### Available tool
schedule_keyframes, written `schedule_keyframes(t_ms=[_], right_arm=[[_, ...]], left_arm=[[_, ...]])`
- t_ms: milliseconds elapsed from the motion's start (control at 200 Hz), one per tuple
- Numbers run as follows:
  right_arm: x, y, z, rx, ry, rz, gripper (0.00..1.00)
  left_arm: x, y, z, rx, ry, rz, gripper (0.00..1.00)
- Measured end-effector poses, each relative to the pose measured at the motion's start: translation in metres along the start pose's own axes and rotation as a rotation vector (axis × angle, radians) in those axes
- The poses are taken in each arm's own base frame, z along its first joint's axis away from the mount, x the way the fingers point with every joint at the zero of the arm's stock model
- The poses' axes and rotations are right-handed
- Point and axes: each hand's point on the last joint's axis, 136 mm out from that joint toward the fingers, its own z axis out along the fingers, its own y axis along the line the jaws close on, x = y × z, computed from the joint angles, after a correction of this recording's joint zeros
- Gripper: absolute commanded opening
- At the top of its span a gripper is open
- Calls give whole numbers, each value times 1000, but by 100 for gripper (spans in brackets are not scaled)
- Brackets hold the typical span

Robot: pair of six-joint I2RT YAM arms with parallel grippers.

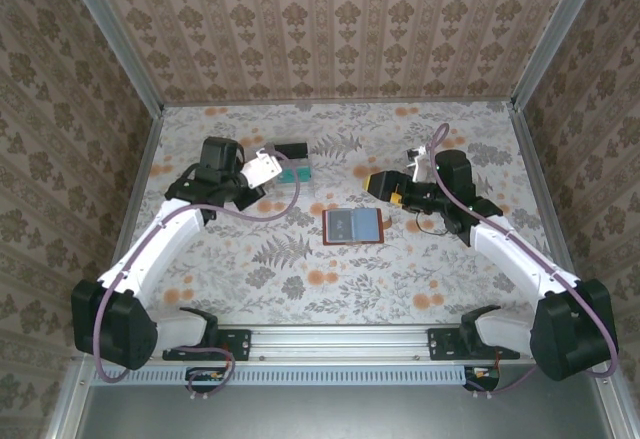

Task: Take the credit cards out of the card holder

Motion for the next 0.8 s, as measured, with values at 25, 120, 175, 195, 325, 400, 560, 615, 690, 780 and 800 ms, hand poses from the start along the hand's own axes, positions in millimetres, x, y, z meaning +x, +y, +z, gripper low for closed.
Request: schedule_keyframes(t_ms=[25, 120, 175, 195, 325, 400, 560, 615, 690, 780, 800], right_arm=[[0, 0, 0, 1, 0, 0, 100], [2, -1, 0, 3, 3, 3, 100], [2, -2, 0, 5, 5, 6, 100], [3, -2, 0, 6, 6, 7, 100], [2, -3, -1, 13, 2, 8, 100], [2, -3, -2, 15, -3, 6, 100], [1, -3, -2, 20, -6, 6, 100], [1, -3, -2, 20, -6, 6, 100], [1, -3, -2, 20, -6, 7, 100], [1, -4, -2, 20, -6, 7, 100], [1, -4, -2, 21, -5, 8, 100]], left_arm=[[0, 1, 1, -3, -2, 38, 0], [5, 3, 6, -12, 3, 154, 0], [8, 4, 13, -18, 10, 218, 0], [10, 4, 15, -19, 13, 233, 0], [23, 4, 34, -20, 35, 324, 0], [32, 8, 43, -21, 50, 344, 0], [40, 22, 56, -48, 63, 370, 0], [41, 23, 61, -46, 66, 378, 0], [42, 24, 67, -42, 68, 387, 0], [41, 27, 74, -41, 69, 390, 0], [41, 27, 75, -40, 70, 389, 0]])
